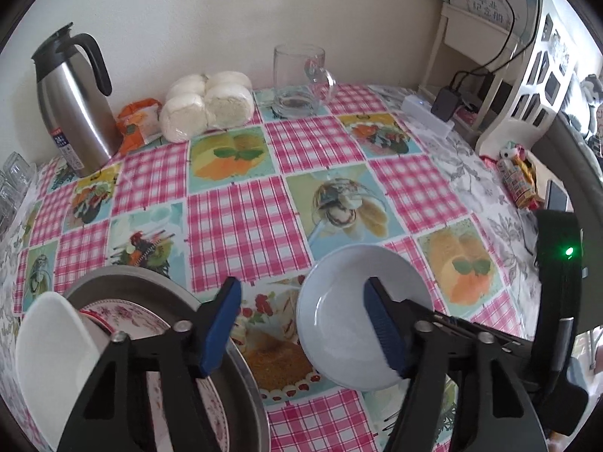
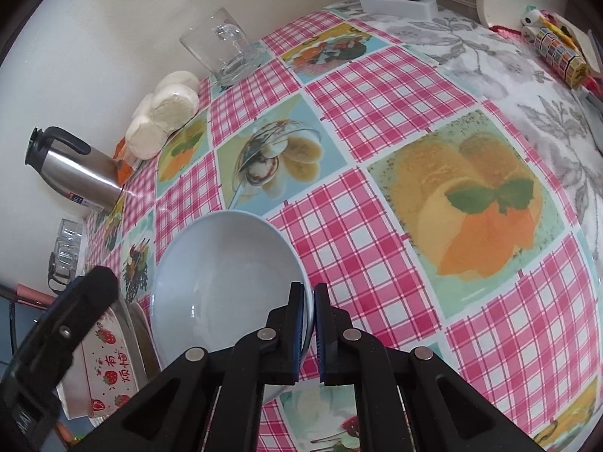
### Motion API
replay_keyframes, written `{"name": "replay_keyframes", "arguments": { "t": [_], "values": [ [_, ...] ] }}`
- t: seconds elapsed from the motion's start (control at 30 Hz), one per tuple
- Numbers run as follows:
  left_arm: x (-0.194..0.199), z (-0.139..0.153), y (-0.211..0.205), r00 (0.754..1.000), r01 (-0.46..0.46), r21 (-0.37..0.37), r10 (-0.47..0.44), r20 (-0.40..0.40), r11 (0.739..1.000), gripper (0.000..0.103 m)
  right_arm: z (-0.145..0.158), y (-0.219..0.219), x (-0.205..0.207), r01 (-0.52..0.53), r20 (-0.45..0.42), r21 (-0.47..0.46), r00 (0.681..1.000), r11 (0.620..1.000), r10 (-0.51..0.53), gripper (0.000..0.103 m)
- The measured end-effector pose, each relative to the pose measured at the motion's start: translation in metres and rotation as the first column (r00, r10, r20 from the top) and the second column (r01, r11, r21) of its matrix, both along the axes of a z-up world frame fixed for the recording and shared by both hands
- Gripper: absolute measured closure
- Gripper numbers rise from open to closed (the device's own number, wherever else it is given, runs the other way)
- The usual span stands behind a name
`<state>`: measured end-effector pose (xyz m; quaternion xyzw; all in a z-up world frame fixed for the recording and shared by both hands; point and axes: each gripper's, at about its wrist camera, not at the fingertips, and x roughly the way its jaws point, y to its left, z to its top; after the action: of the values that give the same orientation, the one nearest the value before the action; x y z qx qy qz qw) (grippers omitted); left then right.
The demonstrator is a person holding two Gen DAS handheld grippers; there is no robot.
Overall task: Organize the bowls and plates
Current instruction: 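Close both grippers on the white round bowl rim, then lift the round bowl with both grippers and carry it over the tray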
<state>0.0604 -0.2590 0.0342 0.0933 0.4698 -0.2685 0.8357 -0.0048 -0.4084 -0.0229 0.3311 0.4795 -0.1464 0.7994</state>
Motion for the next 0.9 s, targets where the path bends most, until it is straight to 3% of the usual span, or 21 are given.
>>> {"name": "replay_keyframes", "arguments": {
  "t": [0.3,0.47,0.9],
  "values": [
    [0.005,-0.033,-0.004,0.994,0.002,0.015,0.0,-0.109,1.0,0.054,-0.002,-0.003,-0.004,0.009,-0.004,0.01,1.0,1.0,-0.009,0.096],
    [0.005,-0.044,-0.005,0.986,0.01,-0.037,-0.016,-0.164,0.999,0.082,-0.003,-0.004,-0.004,0.013,-0.003,0.019,1.0,1.0,-0.013,0.096],
    [0.009,-0.034,0.006,0.982,-0.019,-0.119,-0.004,-0.19,0.993,0.083,0.009,-0.001,-0.006,0.014,-0.002,0.019,1.0,1.0,-0.014,0.096]
  ]
}}
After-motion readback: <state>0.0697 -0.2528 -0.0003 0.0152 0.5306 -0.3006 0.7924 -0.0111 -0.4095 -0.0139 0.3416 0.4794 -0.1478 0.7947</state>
